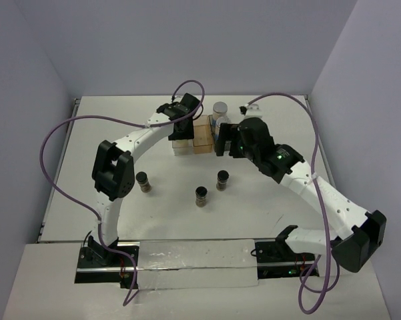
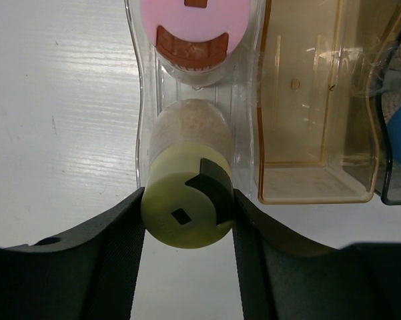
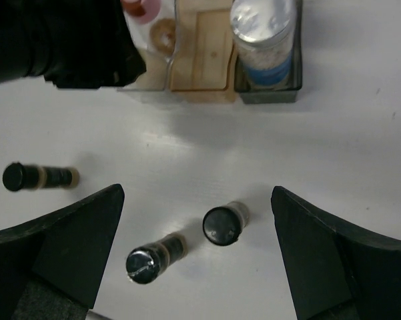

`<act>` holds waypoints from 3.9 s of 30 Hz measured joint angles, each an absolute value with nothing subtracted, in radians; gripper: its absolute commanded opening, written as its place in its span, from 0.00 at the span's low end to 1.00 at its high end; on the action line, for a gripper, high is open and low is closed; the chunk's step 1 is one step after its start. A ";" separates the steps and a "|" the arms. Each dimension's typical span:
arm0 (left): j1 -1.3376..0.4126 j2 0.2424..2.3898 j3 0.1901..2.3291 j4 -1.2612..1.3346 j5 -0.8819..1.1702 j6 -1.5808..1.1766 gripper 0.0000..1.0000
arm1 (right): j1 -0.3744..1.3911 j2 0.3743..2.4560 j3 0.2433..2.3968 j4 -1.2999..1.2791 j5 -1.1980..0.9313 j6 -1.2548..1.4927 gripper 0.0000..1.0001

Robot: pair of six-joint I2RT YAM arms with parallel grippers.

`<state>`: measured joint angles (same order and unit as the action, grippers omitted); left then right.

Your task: Organize the condiment bottles

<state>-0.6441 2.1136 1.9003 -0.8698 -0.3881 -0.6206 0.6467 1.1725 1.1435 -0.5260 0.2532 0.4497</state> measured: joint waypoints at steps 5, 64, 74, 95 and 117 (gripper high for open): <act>-0.644 2.114 1.891 -0.862 -0.389 -0.628 0.91 | 0.745 1.225 1.116 -0.553 0.277 0.463 0.92; -0.488 1.465 1.520 -0.908 -0.570 -0.621 0.93 | 0.762 1.403 1.112 -0.633 0.350 0.496 0.20; -0.384 1.394 1.431 -0.919 -0.591 -0.615 0.93 | 0.763 1.576 1.594 -0.654 0.399 0.404 0.20; -0.214 1.281 1.382 -0.906 -0.561 -0.536 0.94 | 0.641 2.114 2.212 -0.785 0.405 0.345 0.21; -0.208 1.306 1.382 -0.901 -0.519 -0.528 0.94 | 0.561 2.325 2.272 -0.788 0.319 0.347 0.22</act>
